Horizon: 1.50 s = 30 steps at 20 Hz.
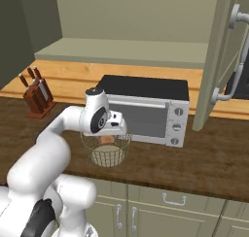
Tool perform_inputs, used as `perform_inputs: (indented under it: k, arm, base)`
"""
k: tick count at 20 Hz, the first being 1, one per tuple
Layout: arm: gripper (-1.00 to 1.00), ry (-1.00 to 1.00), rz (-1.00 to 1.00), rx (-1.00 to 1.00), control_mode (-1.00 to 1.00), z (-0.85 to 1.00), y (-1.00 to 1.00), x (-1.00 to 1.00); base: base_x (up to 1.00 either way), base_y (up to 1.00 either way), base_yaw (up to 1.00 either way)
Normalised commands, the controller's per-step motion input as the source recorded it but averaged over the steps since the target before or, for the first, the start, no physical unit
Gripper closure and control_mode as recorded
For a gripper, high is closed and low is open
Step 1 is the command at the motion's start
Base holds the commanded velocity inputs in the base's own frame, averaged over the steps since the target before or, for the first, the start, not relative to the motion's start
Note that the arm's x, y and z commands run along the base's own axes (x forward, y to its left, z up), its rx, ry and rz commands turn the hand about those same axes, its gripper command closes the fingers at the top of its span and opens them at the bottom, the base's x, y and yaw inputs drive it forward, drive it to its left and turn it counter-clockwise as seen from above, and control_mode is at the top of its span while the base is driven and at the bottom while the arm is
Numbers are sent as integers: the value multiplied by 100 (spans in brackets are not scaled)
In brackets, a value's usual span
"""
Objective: Open the cabinet, pick up the bread from the cabinet and place it in the basket. Then move the basket to the dining counter.
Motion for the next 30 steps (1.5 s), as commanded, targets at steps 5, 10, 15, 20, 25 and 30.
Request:
perform_inputs:
  k: [5, 10, 15, 20, 25, 30]
  arm:
    - [100, 11, 8, -4, -100, -70, 9, 25]
    - [100, 4, 6, 0, -100, -19, 0, 5]
    - [100, 4, 6, 0, -100, -32, 0, 11]
    - [100, 5, 7, 0, -100, -61, 0, 7]
    - [-100, 0, 6, 0, -100, -26, 0, 7]
    - [-100, 0, 7, 0, -100, -1, 0, 20]
  base:
    - [0, 0, 0]
    - [0, 0, 0]
    - [0, 0, 0]
    - [0, 0, 0]
    - [0, 0, 0]
    - [0, 0, 0]
